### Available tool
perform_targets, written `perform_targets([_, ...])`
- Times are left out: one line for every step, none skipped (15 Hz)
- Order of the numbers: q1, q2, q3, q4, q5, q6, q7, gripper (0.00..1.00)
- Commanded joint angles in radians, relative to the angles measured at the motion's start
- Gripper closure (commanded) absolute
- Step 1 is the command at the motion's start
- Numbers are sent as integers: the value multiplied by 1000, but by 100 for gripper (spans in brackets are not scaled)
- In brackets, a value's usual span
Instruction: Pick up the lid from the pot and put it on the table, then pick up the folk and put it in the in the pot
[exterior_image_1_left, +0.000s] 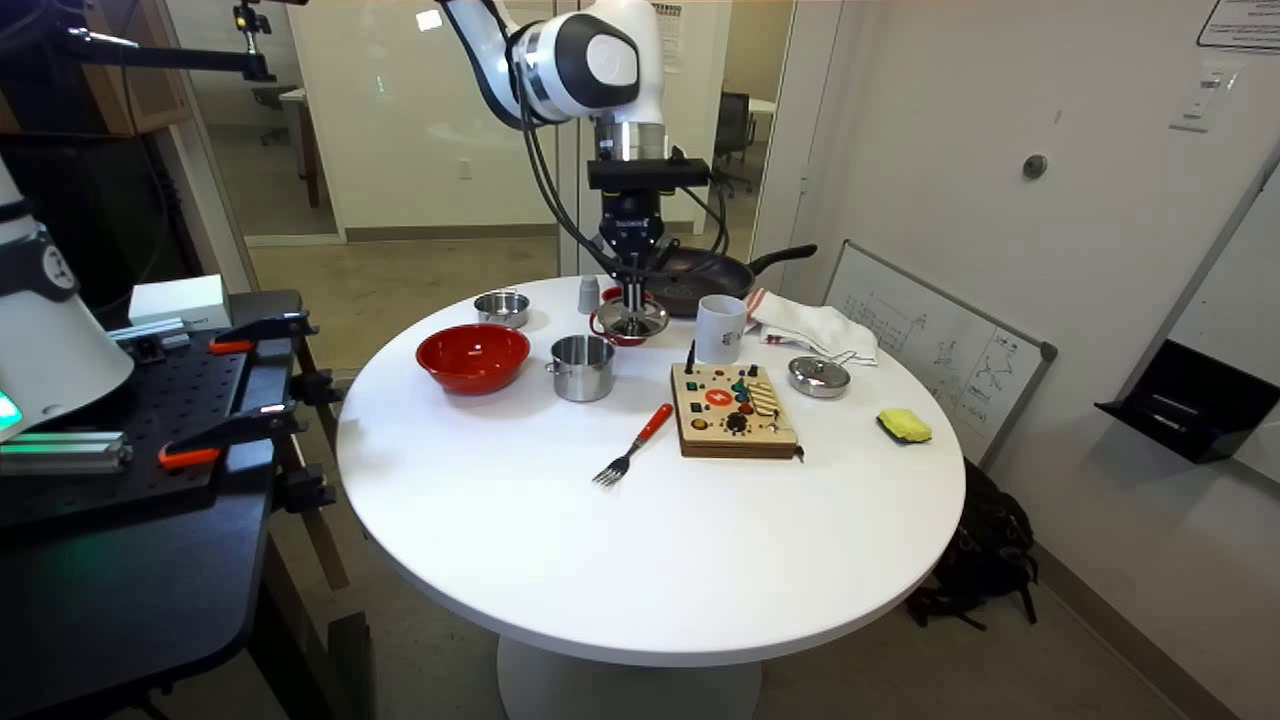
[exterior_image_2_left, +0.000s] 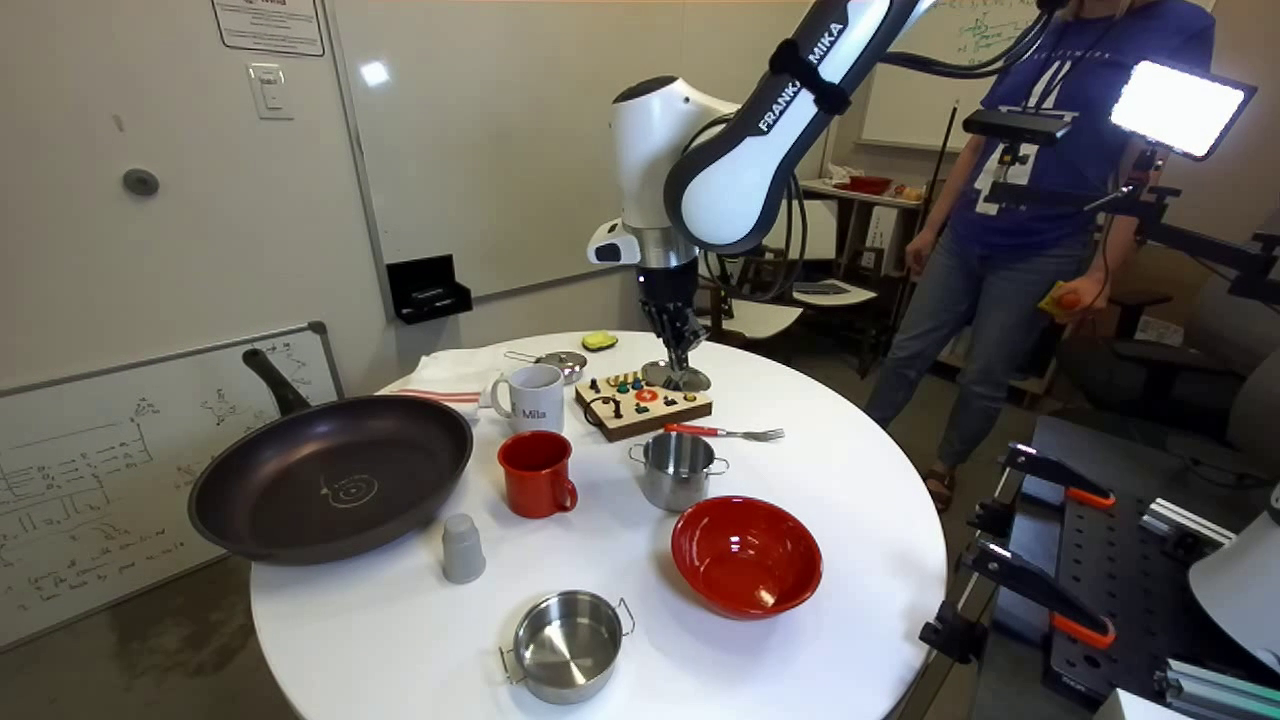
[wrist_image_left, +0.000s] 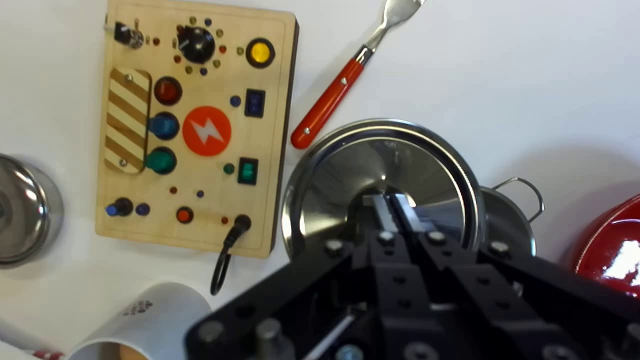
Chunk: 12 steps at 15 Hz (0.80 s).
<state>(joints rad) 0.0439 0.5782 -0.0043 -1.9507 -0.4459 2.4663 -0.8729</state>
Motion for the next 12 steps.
perform_targets([7, -26, -25, 4, -33, -75, 68, 93])
perform_targets([2, -26, -31, 5, -33, -92, 83, 93])
perform_targets([-3, -28, -34, 5, -30, -108, 93, 93])
perform_targets([-7, -30, -38, 4, -29, -125, 107, 94])
perform_targets([-9, -32, -43, 2, -31, -139, 125, 93])
perform_targets([-14, -34, -44, 1, -31, -152, 134, 94])
perform_targets([-17, -35, -47, 2, -32, -166, 146, 93])
perform_targets([-21, -36, -47, 2, -31, -180, 153, 93])
perform_targets([-22, -39, -46, -3, -30, -191, 164, 93])
perform_targets([-25, -47, -43, -13, -27, -196, 177, 93])
perform_targets([-25, -54, -41, -27, -26, -194, 196, 93])
perform_targets([-26, -58, -39, -35, -24, -197, 210, 94])
